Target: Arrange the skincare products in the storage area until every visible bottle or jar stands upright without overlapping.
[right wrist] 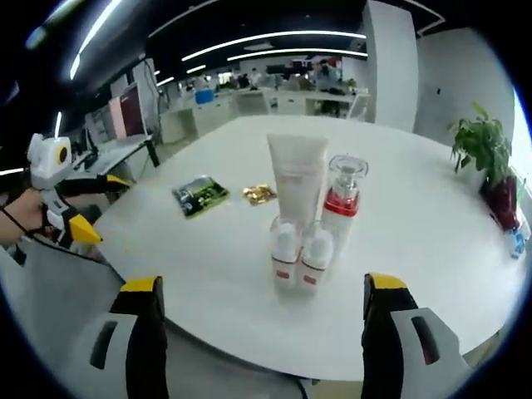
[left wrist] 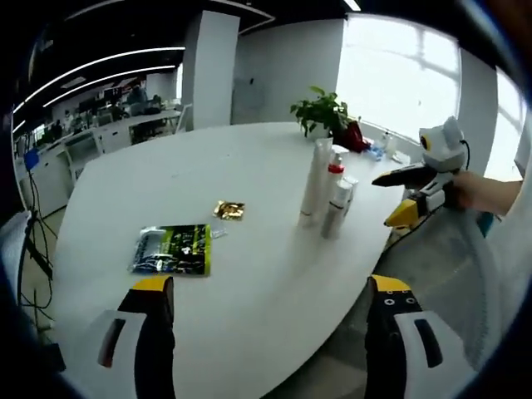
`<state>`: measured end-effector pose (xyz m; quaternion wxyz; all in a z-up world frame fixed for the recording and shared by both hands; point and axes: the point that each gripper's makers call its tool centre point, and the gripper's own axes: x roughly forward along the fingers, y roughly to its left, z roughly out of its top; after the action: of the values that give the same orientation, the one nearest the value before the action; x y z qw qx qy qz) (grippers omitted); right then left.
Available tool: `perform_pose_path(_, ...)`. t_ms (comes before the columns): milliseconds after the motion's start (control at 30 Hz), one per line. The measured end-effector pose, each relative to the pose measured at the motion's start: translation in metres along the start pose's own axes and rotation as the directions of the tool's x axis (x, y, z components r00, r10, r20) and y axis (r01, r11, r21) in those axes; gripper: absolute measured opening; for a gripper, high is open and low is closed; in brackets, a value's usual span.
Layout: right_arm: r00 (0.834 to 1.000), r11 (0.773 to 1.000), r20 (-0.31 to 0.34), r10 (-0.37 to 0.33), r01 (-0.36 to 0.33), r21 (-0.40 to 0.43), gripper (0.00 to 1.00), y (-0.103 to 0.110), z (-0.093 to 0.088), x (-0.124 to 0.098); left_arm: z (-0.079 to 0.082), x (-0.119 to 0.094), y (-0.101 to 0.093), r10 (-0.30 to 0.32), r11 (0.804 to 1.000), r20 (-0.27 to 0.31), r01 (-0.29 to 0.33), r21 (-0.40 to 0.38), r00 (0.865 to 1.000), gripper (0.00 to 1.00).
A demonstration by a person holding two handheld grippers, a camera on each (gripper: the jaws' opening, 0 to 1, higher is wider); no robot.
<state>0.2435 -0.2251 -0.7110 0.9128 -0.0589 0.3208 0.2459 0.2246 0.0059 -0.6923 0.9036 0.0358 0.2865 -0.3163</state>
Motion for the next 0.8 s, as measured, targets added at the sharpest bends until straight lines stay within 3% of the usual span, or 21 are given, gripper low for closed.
perform_pose_path(200, 1.0, 1.0, 0.011, -0.012, 0.012, -0.024, 0.99, -0.001, 0.002, 0.0, 0.003, -0.012, 0.004, 0.039, 0.999, 0.034, -0.038, -0.034, 0.999, 0.9)
perform_pose_path(600, 0.999, 0.998, 0.001, -0.048, 0.048, -0.045, 0.98, -0.006, -0.001, 0.001, -0.017, -0.012, 0.012, 0.066, 0.997, 0.017, -0.065, -0.051, 0.998, 0.9)
perform_pose_path(800, 0.998, 0.997, 0.0, -0.058, 0.058, -0.044, 0.98, -0.008, -0.001, 0.0, -0.018, -0.015, 0.012, 0.078, 0.995, 0.022, -0.077, -0.059, 0.997, 0.9)
